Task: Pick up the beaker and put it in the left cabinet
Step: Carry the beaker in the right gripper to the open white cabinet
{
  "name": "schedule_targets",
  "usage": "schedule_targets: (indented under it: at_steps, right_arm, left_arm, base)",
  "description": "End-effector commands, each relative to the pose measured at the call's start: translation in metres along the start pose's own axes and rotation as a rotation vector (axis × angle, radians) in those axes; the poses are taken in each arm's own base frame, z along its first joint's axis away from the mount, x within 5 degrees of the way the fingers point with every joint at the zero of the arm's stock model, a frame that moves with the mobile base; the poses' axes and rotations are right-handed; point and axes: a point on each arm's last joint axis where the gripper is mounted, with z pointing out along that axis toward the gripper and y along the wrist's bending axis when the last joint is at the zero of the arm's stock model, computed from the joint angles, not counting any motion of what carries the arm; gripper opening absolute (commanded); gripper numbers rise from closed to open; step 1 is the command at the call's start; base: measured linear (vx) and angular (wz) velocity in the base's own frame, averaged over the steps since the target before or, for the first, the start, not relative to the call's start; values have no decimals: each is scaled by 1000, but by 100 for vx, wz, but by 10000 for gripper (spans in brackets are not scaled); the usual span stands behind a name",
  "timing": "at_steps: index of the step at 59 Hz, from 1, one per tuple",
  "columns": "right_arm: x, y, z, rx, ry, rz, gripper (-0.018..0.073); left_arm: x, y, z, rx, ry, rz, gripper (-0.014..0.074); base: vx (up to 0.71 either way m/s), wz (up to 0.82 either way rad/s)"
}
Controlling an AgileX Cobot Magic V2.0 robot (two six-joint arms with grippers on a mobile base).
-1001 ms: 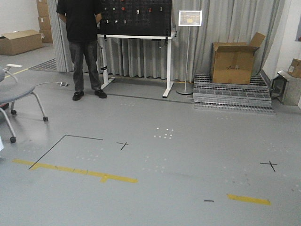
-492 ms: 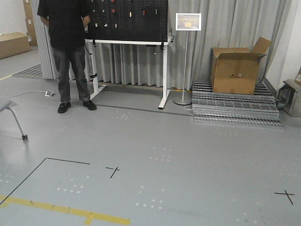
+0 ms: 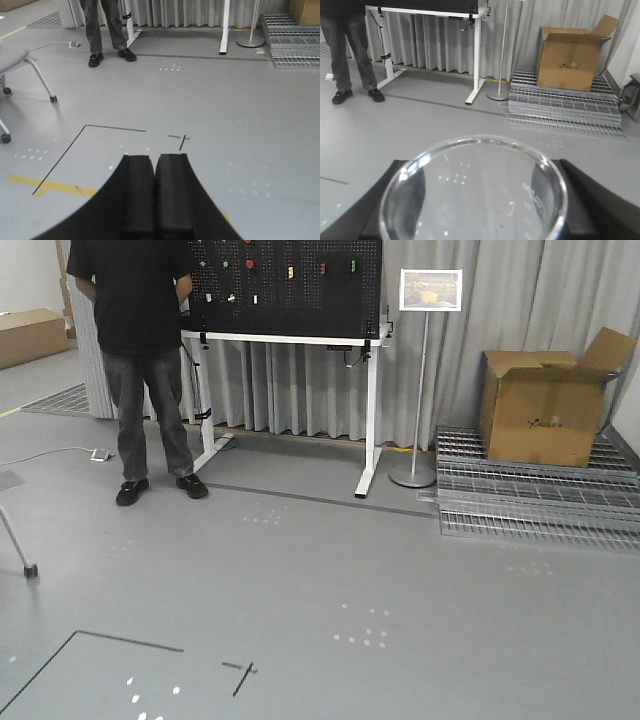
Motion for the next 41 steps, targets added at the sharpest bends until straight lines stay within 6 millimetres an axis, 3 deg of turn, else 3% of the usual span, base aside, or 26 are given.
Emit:
schedule_targets:
  at_steps: [1,41]
  right_arm:
    - [-14,3,-2,-33,-74,-21,-1]
    - [-14,3,-2,-33,-73,-21,-1]
  left_arm:
    - [-12,-1,-3,18,-99,-1,4]
    - [-12,-1,-3,18,-99,-1,4]
  base:
    - [72,1]
    - [71,-19]
